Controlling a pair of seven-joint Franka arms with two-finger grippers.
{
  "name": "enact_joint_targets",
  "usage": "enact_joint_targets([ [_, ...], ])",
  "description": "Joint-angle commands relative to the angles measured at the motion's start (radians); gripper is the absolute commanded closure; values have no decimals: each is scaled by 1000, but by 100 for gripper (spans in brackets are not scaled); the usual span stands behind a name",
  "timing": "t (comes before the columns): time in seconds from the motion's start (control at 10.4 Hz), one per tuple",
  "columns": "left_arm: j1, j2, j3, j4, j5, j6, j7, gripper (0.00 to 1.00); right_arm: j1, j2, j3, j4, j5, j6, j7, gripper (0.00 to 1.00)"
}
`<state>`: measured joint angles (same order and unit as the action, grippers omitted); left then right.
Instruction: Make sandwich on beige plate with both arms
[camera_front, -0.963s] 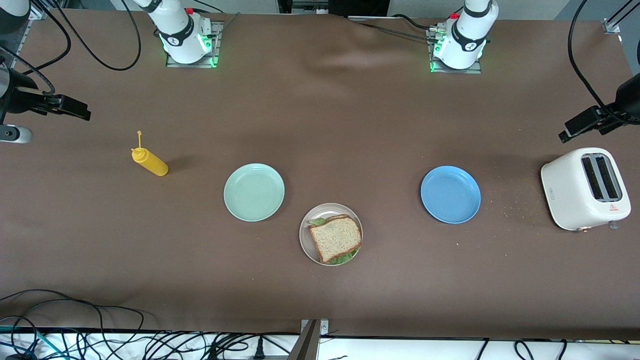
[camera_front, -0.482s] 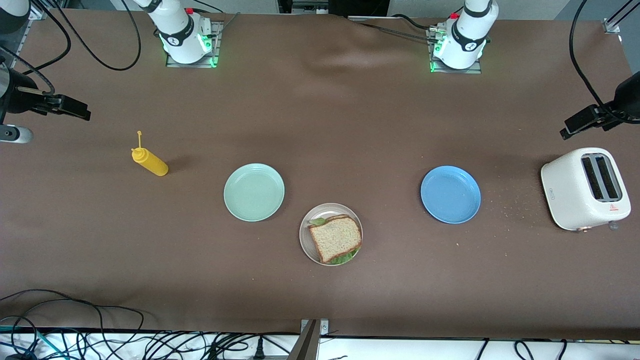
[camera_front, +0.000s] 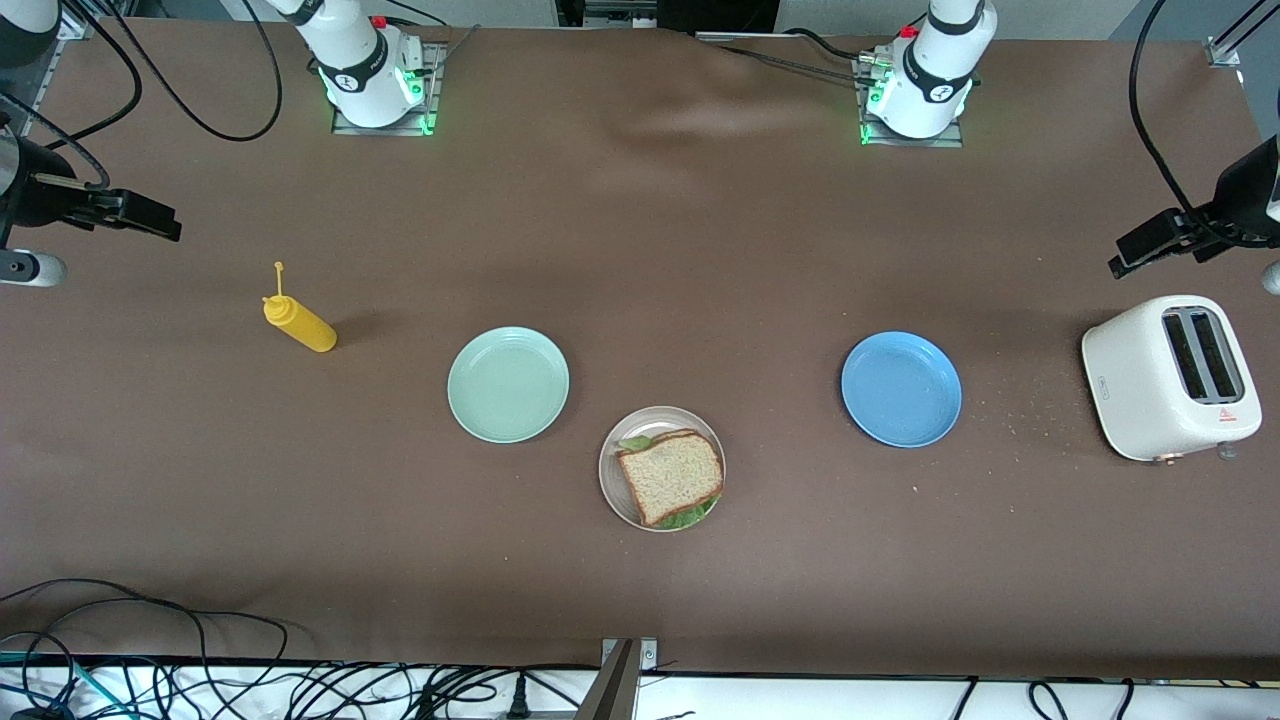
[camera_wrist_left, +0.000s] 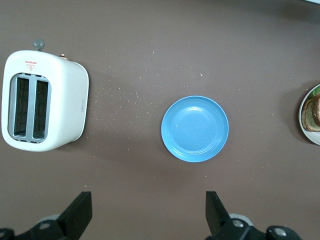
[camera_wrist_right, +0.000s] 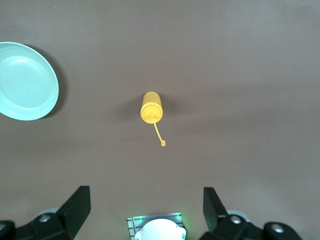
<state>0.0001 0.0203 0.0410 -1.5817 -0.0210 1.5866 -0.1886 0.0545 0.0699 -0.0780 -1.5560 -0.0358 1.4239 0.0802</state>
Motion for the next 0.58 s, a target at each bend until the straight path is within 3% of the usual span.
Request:
enact_joint_targets([
  [0.0, 0, 4, -7, 9, 39, -14, 14, 0, 1, -10, 3, -7, -7, 1, 18, 0],
  [0.48, 0, 4, -22, 9, 78, -13, 14, 0, -10, -1, -6, 0, 28, 7, 3, 0],
])
